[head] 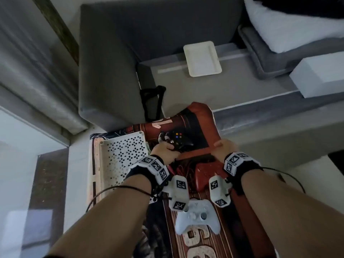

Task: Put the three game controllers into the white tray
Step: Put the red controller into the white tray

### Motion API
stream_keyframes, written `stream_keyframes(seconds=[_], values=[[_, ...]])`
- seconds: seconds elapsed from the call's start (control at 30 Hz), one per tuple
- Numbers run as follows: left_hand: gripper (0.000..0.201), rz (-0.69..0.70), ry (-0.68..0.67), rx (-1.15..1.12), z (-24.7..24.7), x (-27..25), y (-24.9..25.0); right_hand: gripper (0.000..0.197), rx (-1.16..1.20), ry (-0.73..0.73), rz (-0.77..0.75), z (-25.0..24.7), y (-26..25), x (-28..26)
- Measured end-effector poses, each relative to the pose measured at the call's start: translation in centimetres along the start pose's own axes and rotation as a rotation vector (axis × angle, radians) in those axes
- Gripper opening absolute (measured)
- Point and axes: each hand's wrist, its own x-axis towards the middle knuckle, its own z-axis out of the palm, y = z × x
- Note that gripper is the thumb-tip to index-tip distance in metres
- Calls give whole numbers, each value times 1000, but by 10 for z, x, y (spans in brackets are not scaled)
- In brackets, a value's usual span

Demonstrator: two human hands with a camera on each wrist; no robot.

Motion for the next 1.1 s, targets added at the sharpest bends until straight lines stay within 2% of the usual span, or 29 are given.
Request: stream_keyframes(seconds=[0.07, 0.13, 0.2, 0.23, 0.3, 0.37, 0.53, 0.67, 0.8, 0.87, 1.0, 1.1], values=[[35, -16, -80, 113, 18, 10, -9, 19, -46, -30, -16, 17, 25, 22], [28, -65, -188, 182, 35, 20, -22, 47, -102, -90, 22, 42, 68, 71], [30, -101, -273, 214, 55, 26, -31, 57, -201, -146, 72, 69, 113, 112], [38, -112, -299, 214, 64, 31, -36, 54, -249, -171, 102, 72, 118, 112], [67, -131, -333, 216, 79, 38, -44, 55, -311, -149, 109, 66, 107, 82], [77, -106, -313, 216, 90, 43, -49, 63, -345, -87, 110, 68, 102, 70], [75, -72, -231, 162, 108, 57, -61, 75, -291, -33, 105, 82, 123, 78], [68, -8, -169, 119, 119, 65, -70, 63, -277, 42, 58, 82, 128, 68], [60, 82, -183, 138, 131, 60, -77, 54, -252, 69, 26, 78, 131, 56], [55, 127, -143, 112, 134, 53, -80, 46, -284, 98, -14, 74, 129, 44], [57, 258, -34, 14, 131, 31, -87, 31, -329, 183, -90, 65, 125, 13], [56, 340, 29, -76, 120, 7, -91, 33, -280, 250, -119, 60, 117, -14]])
